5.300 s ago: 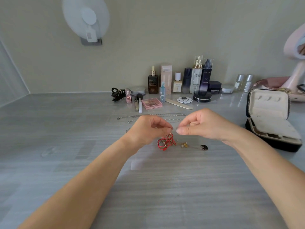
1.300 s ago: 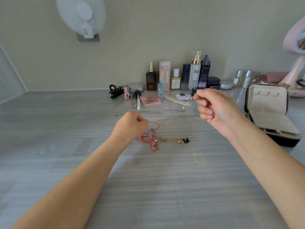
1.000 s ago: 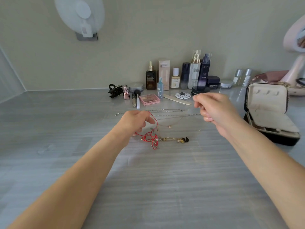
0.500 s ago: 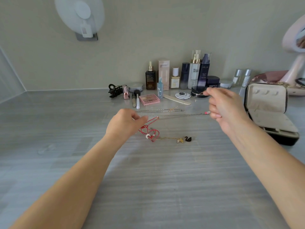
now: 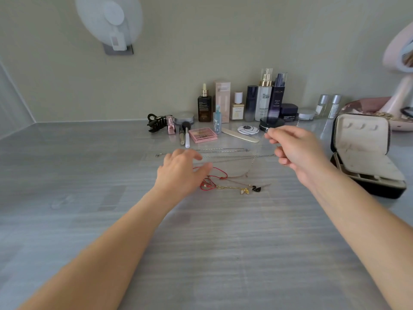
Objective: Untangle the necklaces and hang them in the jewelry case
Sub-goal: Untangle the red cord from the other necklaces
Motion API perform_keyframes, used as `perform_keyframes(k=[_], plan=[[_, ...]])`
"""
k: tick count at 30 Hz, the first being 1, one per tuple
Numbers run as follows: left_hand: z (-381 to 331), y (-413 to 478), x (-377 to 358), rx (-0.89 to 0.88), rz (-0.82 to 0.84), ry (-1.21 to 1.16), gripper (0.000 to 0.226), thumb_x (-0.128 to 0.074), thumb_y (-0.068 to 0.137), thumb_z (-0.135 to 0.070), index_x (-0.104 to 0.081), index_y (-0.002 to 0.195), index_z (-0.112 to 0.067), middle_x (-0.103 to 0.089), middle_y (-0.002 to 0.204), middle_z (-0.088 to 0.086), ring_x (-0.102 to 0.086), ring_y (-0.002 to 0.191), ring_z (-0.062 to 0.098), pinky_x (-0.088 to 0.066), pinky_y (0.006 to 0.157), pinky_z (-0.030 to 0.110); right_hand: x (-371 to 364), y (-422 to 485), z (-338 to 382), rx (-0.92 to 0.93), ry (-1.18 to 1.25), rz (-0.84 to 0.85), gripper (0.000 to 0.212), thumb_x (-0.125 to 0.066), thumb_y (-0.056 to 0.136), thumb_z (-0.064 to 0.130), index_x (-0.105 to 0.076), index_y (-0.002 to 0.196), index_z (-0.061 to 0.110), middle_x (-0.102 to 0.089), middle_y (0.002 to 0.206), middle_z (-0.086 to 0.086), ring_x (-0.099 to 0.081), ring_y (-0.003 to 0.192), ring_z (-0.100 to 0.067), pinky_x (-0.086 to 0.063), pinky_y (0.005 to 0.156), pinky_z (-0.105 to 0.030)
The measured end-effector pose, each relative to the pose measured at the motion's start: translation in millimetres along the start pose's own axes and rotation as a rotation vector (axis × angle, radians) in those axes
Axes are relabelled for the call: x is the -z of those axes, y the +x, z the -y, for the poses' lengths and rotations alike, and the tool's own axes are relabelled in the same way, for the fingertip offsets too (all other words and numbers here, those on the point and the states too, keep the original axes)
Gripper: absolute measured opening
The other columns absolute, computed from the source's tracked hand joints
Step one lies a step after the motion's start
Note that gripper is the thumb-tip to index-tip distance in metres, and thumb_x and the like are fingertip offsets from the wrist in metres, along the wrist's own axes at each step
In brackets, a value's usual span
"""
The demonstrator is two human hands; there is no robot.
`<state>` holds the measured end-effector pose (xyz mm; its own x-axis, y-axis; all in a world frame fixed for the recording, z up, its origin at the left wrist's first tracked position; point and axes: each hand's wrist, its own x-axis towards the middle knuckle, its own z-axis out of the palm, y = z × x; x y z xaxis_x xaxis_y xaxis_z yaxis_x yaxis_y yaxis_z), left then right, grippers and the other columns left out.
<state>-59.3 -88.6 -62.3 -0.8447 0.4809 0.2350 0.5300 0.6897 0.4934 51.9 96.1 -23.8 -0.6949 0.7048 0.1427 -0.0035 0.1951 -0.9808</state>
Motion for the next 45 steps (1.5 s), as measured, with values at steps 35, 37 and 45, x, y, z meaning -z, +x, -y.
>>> perform_keyframes(k=[35, 37, 45], plan=[[-13, 6, 2, 0.072, -0.134, -0.808, 0.024, -0.041, 0.095, -0.015, -0.046, 0.072, -0.015, -0.052, 0.054, -0.007, -0.049, 0.058, 0.016, -0.039, 0.057, 0.025, -5, 12, -31, 0.167, -1.085, 0.193, 0.022, -0.044, 0.095, 0.024, -0.061, 0.088, 0.012, -0.058, 0.098, 0.000, -0.054, 0.099, -0.028, -0.039, 0.084, -0.036], [-11, 7, 4, 0.093, -0.136, -0.839, 0.022, -0.039, 0.095, -0.015, -0.044, 0.073, -0.016, -0.049, 0.051, -0.009, -0.044, 0.056, 0.016, -0.037, 0.057, 0.028, -3, 13, -32, 0.158, -1.059, 0.182, 0.023, -0.044, 0.095, 0.026, -0.060, 0.084, 0.012, -0.062, 0.101, -0.005, -0.055, 0.098, -0.030, -0.043, 0.086, -0.038], [-7, 9, 13, 0.139, -0.174, -0.829, 0.024, -0.036, 0.093, -0.013, -0.040, 0.070, -0.017, -0.035, 0.062, -0.002, -0.029, 0.049, 0.013, -0.034, 0.048, 0.026, 0, 21, -36, 0.184, -0.988, 0.061, 0.015, -0.043, 0.095, 0.025, -0.052, 0.085, 0.018, -0.063, 0.107, -0.007, -0.055, 0.101, -0.030, -0.045, 0.087, -0.040]])
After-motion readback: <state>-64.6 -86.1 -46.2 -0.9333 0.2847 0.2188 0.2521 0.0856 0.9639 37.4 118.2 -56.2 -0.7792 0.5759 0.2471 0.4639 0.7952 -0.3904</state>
